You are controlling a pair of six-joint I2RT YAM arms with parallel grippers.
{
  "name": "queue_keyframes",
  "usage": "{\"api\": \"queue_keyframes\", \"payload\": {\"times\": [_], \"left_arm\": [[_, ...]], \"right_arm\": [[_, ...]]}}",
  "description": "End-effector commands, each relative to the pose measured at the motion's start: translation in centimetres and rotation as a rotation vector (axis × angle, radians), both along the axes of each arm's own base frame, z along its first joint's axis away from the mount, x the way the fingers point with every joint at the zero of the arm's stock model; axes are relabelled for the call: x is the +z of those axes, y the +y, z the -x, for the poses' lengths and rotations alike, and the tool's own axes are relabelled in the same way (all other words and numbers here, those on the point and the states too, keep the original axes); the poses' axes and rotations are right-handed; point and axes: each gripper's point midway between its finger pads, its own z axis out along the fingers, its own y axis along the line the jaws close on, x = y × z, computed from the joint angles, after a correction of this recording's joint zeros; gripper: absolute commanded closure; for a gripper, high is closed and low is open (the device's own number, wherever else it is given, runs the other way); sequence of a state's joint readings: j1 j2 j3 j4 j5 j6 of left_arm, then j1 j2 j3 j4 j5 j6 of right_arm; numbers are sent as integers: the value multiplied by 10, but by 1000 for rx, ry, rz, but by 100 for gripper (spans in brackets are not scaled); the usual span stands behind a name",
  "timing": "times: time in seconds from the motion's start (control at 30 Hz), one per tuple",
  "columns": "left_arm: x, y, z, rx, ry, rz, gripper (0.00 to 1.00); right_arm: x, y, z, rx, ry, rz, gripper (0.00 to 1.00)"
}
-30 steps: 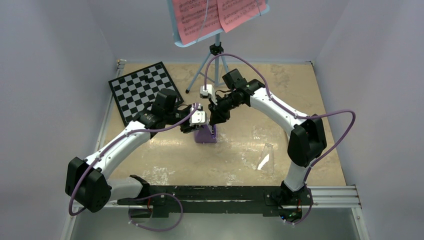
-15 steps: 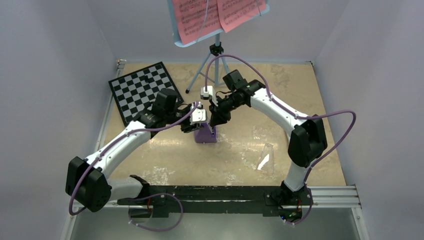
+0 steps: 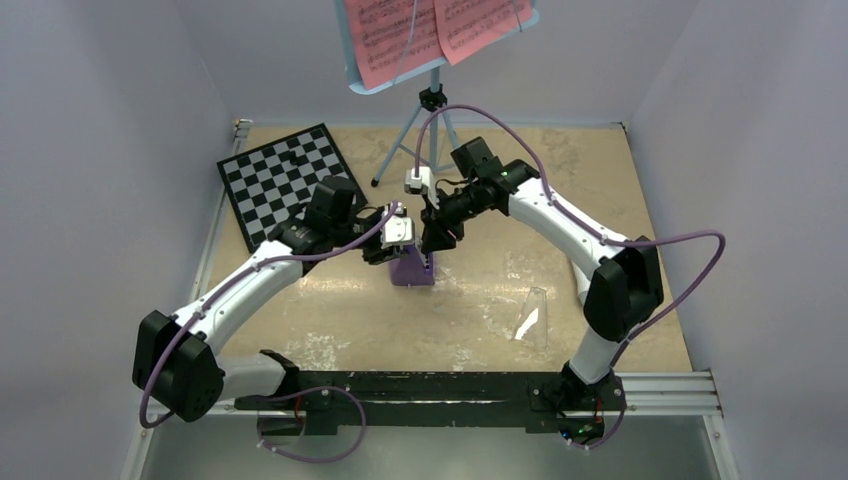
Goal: Pack up the instrument practice props
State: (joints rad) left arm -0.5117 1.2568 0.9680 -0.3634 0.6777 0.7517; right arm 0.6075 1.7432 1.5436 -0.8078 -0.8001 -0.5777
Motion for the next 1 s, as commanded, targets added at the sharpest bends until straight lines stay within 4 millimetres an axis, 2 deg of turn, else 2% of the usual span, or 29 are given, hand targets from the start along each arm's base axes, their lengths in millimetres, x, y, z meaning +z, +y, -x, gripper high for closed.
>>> {"api": "queue_keyframes", "payload": {"times": [0.0,0.17,0.3,0.47,0.6,0.7,0.83,0.97], "left_arm": [[-22,7,-5,13,25,-71,100],[-19,6,-4,3,29,-70,100],[-16,14,3,-9,56,-91,100],[-13,28,6,2,66,-107,100],[-9,33,8,15,77,-99,100],[-9,33,10,21,86,-85,100],[-8,30,13,18,99,-63,100],[-7,30,13,29,96,-50,100]], "right_arm": [[37,0,11,14,-33,-79,58],[36,-11,3,-48,-16,-52,55],[40,-32,-9,-153,18,-44,50],[34,-75,-12,-373,26,69,29],[6,-138,-21,-782,125,252,8],[-20,-190,-16,-963,163,384,7],[-57,-229,-7,-1016,247,555,7],[-86,-257,-13,-1031,238,696,5]]}}
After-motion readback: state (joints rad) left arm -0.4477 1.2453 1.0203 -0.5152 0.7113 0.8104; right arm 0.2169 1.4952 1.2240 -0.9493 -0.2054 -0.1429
